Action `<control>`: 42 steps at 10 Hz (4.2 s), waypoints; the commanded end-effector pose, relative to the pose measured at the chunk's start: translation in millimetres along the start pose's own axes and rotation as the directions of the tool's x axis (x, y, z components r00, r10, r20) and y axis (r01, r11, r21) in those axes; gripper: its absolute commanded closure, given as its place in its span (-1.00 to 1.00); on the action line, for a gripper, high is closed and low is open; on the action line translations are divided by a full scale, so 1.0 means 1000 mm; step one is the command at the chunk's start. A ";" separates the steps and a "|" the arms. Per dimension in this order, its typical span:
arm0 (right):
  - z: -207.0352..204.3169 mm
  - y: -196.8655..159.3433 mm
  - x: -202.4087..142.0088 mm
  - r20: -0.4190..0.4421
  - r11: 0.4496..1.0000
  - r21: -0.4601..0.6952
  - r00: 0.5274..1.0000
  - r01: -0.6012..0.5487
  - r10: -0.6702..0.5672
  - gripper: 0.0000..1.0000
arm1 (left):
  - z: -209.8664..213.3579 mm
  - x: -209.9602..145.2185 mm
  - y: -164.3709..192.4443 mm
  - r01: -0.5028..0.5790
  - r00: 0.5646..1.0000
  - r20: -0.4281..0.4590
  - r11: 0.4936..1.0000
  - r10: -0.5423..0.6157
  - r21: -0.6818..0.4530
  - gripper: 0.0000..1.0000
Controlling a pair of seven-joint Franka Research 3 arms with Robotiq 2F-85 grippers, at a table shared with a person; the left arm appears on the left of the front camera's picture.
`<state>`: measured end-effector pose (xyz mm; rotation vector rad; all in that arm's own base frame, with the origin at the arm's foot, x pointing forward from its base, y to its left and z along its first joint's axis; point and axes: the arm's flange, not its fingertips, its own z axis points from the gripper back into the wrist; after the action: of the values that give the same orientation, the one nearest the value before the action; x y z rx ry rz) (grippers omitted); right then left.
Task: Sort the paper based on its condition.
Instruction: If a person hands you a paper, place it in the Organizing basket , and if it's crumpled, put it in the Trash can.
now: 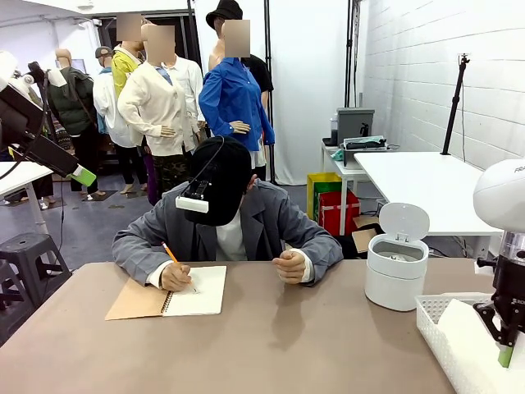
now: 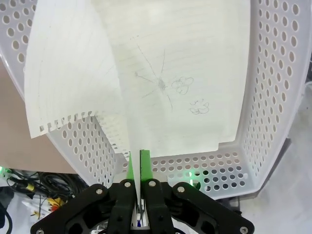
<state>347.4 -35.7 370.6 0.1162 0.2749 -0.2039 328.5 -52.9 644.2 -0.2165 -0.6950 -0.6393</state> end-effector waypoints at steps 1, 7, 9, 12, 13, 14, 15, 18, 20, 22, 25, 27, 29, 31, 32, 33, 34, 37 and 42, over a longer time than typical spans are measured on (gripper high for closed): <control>-0.030 -0.008 -0.024 0.032 0.998 -0.038 0.998 0.049 -0.048 1.00 | 0.000 0.000 0.000 0.003 1.000 0.000 1.000 -0.003 0.001 -1.00; -0.025 -0.018 -0.026 0.034 0.997 -0.026 0.997 0.071 -0.070 0.29 | 0.000 0.000 0.000 0.003 1.000 0.000 1.000 -0.003 0.001 -1.00; -0.023 -0.021 -0.028 0.036 0.997 -0.026 0.997 0.074 -0.073 -0.42 | 0.000 0.000 0.000 0.003 1.000 0.000 1.000 -0.003 0.001 -1.00; -0.017 -0.027 -0.031 0.053 0.994 -0.051 0.994 0.098 -0.095 -1.00 | 0.000 0.000 0.000 0.003 1.000 0.000 1.000 -0.003 0.001 -1.00; -0.014 -0.032 -0.033 0.058 0.991 -0.071 0.992 0.116 -0.113 -1.00 | 0.000 0.000 0.000 0.003 1.000 0.000 1.000 -0.003 0.001 -1.00; -0.010 -0.037 -0.035 0.069 0.985 -0.094 0.988 0.143 -0.137 -1.00 | 0.000 0.000 0.000 0.003 1.000 0.000 1.000 -0.003 0.001 -1.00; -0.005 -0.041 -0.037 0.093 0.977 -0.124 0.983 0.171 -0.161 -1.00 | 0.000 0.000 0.000 0.003 1.000 0.000 1.000 -0.003 0.001 -1.00; 0.014 -0.052 -0.042 0.161 0.966 -0.148 0.969 0.210 -0.186 -1.00 | 0.000 0.000 0.000 0.003 1.000 0.000 1.000 -0.003 0.001 -1.00; 0.029 -0.053 -0.045 0.203 0.966 -0.149 0.962 0.212 -0.180 -1.00 | 0.000 0.000 0.000 0.003 1.000 0.000 1.000 -0.003 0.001 -1.00; 0.043 -0.054 -0.049 0.239 0.973 -0.117 0.956 0.201 -0.169 -1.00 | 0.000 0.000 0.000 0.003 1.000 0.000 1.000 -0.003 0.001 -1.00; 0.068 -0.051 -0.032 0.229 0.978 -0.097 0.960 0.185 -0.159 -1.00 | 0.000 0.000 0.000 0.003 1.000 0.000 1.000 -0.003 0.001 -1.00; 0.068 -0.051 -0.032 0.229 0.978 -0.097 0.960 0.185 -0.159 -1.00 | 0.000 0.000 0.000 0.003 1.000 0.000 1.000 -0.003 0.001 -1.00; 0.068 -0.051 -0.032 0.229 0.978 -0.097 0.960 0.185 -0.159 -1.00 | 0.000 0.000 0.000 0.003 1.000 0.000 1.000 -0.003 0.001 -1.00; 0.068 -0.051 -0.032 0.229 0.978 -0.097 0.960 0.185 -0.159 -1.00 | 0.000 0.000 0.000 0.003 1.000 0.000 1.000 -0.003 0.001 -1.00; 0.068 -0.051 -0.032 0.229 0.978 -0.097 0.960 0.185 -0.159 -1.00 | 0.000 0.000 0.000 0.003 1.000 0.000 1.000 -0.003 0.001 -1.00; 0.068 -0.051 -0.032 0.229 0.978 -0.097 0.960 0.185 -0.159 -1.00 | 0.000 0.000 0.000 0.003 1.000 0.000 1.000 -0.003 0.001 -1.00; 0.068 -0.051 -0.032 0.229 0.978 -0.097 0.960 0.185 -0.159 -1.00 | 0.000 0.000 0.000 0.003 1.000 0.000 1.000 -0.003 0.001 -1.00; 0.068 -0.051 -0.032 0.229 0.978 -0.097 0.960 0.185 -0.159 -1.00 | 0.000 0.000 0.000 0.003 1.000 0.000 1.000 -0.003 0.001 -1.00; 0.126 -0.015 -0.054 0.330 0.996 -0.048 0.940 -0.076 0.088 -1.00 | 0.000 0.000 0.000 0.003 1.000 0.000 1.000 -0.003 0.001 -1.00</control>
<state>323.0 -64.8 492.3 0.0136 -0.0483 -0.2037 328.5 -53.0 644.3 -0.2165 -0.6950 -0.6393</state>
